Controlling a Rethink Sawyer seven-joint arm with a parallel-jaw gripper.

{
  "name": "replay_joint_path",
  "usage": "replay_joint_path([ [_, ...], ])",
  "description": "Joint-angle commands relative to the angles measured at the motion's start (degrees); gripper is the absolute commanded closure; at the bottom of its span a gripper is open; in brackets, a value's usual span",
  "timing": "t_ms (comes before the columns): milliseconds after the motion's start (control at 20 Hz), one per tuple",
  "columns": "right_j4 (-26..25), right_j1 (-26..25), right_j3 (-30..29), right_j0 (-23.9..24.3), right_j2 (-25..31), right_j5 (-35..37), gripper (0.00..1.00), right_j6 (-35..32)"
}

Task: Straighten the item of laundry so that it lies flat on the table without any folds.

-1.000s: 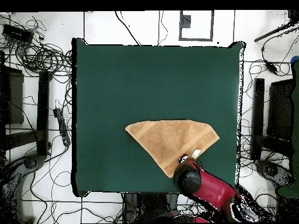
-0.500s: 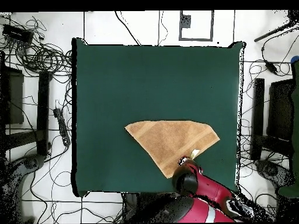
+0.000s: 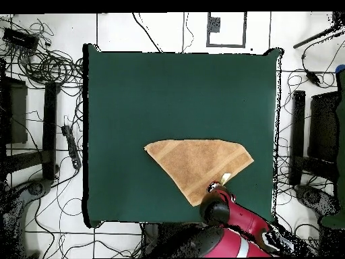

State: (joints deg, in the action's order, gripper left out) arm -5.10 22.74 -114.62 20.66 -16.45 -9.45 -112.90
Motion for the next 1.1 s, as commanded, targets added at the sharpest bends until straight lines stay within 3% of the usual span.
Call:
replay_joint_path([
  [50, 0.79, 0.72, 1.23, -1.46, 5.86, 6.45, 0.00, -6.47],
  [400, -2.33, 9.27, -3.31, 7.82, 19.40, 11.67, 0.00, -5.29],
  [500, -2.40, 10.58, -5.52, 12.49, 25.62, 12.41, 0.00, -6.14],
  [650, -1.43, 12.23, -7.35, 15.33, 30.22, 14.06, 0.00, -6.65],
  [850, -0.01, 13.69, -7.29, 14.64, 30.68, 15.07, 0.00, -7.21],
  [1100, 3.69, 15.33, -3.27, 8.11, 25.58, 19.01, 0.00, -9.21],
])
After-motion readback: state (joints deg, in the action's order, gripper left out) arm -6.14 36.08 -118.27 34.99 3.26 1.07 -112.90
